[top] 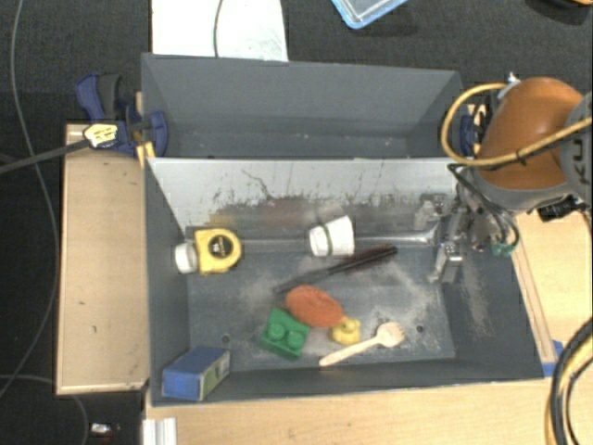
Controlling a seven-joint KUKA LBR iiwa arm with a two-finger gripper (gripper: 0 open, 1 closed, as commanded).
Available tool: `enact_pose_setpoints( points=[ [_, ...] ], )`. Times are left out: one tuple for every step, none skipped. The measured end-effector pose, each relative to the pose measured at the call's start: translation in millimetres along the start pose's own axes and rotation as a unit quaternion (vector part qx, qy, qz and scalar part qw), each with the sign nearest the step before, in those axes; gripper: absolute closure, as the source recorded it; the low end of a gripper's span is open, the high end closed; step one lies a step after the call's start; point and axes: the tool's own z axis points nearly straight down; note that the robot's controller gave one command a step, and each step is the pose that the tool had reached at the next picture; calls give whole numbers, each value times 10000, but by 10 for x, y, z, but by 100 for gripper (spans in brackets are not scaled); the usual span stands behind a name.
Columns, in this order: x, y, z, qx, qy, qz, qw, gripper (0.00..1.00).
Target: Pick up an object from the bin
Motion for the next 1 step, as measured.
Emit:
enact_pose_setpoints(
  points=[
    [-19,3,-38,6,-37,-14,10000,0]
  ],
)
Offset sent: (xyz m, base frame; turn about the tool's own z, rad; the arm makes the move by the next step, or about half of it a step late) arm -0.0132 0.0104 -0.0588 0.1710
